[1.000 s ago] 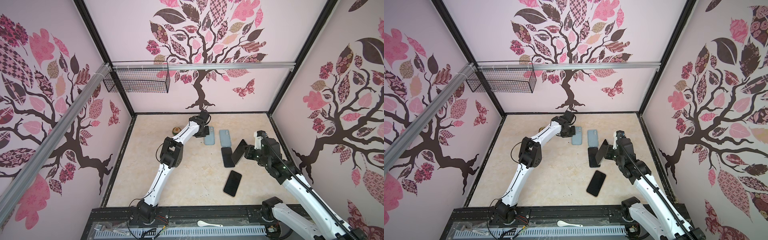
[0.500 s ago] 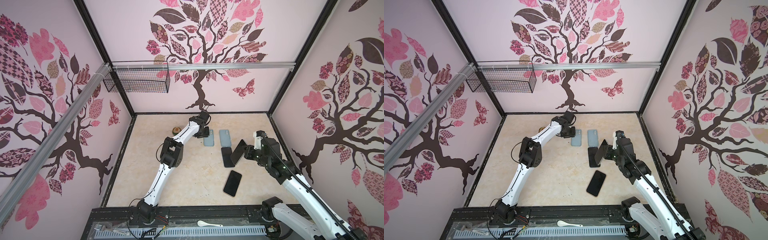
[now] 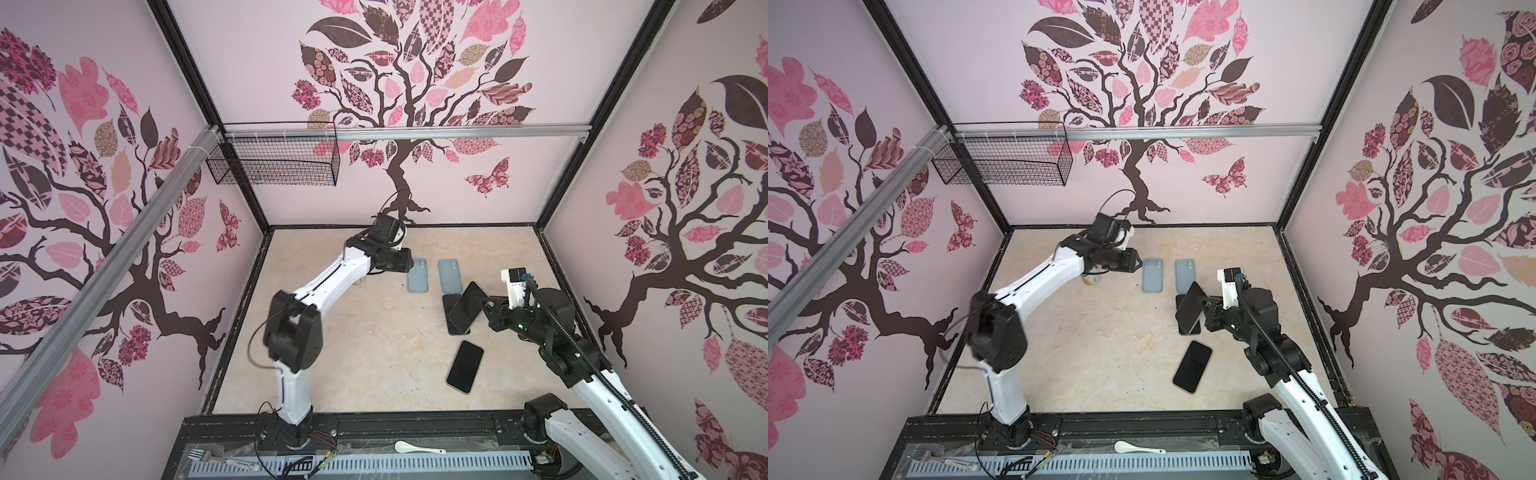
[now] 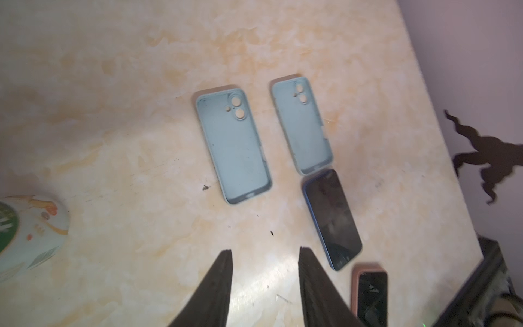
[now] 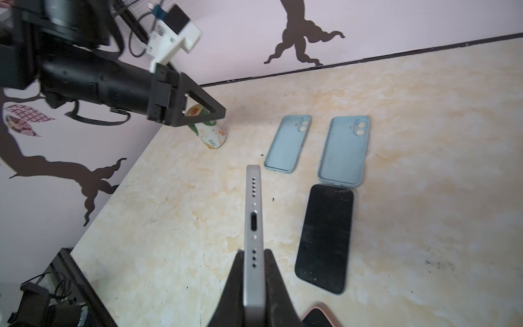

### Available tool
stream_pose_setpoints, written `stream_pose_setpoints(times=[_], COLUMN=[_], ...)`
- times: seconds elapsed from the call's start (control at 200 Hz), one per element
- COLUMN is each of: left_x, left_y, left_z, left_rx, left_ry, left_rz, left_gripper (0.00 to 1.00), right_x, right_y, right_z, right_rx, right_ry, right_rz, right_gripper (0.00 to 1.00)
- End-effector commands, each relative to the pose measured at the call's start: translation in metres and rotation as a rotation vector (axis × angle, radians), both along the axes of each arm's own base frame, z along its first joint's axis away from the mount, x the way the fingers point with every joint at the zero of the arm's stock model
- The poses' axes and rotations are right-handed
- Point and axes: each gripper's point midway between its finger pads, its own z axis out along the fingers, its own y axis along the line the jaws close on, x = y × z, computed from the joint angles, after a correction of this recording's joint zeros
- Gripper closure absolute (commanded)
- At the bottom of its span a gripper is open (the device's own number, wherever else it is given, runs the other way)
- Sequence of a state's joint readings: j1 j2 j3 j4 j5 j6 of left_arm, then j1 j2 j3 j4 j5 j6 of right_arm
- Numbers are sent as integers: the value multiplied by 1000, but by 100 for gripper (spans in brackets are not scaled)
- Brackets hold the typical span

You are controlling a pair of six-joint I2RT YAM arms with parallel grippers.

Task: Take the phone out of the phone case
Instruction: Place the phone case at the top-center of the table, then pass the phone.

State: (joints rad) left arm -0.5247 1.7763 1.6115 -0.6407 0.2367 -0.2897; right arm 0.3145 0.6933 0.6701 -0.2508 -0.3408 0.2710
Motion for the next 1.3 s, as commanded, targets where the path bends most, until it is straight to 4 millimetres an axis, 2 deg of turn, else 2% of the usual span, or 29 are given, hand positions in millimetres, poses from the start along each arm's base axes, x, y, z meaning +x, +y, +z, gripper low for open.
stream_pose_setpoints(times=[0.0, 0.065, 0.14, 0.31, 0.515, 0.625, 0.84, 0.955, 1.03, 1.29], left_x=[-31, -58, -95, -169, -222, -235, -250, -255, -261, -264], left_y=[3, 12, 14, 14, 8, 8, 7, 7, 6, 8], left_z=[38, 51, 65, 78, 78, 77, 71, 69, 71, 69], left_rx=[-110, -145, -201, -314, -453, -481, -523, -548, -587, -598], left_ry=[-156, -178, -211, -223, -173, -157, -109, -106, -90, -89], left_rz=[-116, -151, -232, -396, -550, -602, -664, -676, -700, -701], left_gripper=[54, 52, 49, 40, 29, 28, 30, 42, 48, 81], right_x=[-15, -22, -30, -47, -63, -70, -79, -85, -84, -77], right_y=[26, 39, 53, 76, 103, 116, 122, 123, 123, 123], right_z=[45, 53, 60, 75, 81, 86, 108, 116, 120, 129], right_rx=[70, 115, 157, 245, 271, 294, 387, 404, 410, 449], right_ry=[-161, -174, -184, -180, -189, -183, -204, -219, -224, -227], right_rz=[189, 286, 391, 621, 779, 831, 908, 948, 946, 901], right_gripper=[100, 100, 100, 100, 100, 100, 100, 100, 100, 100])
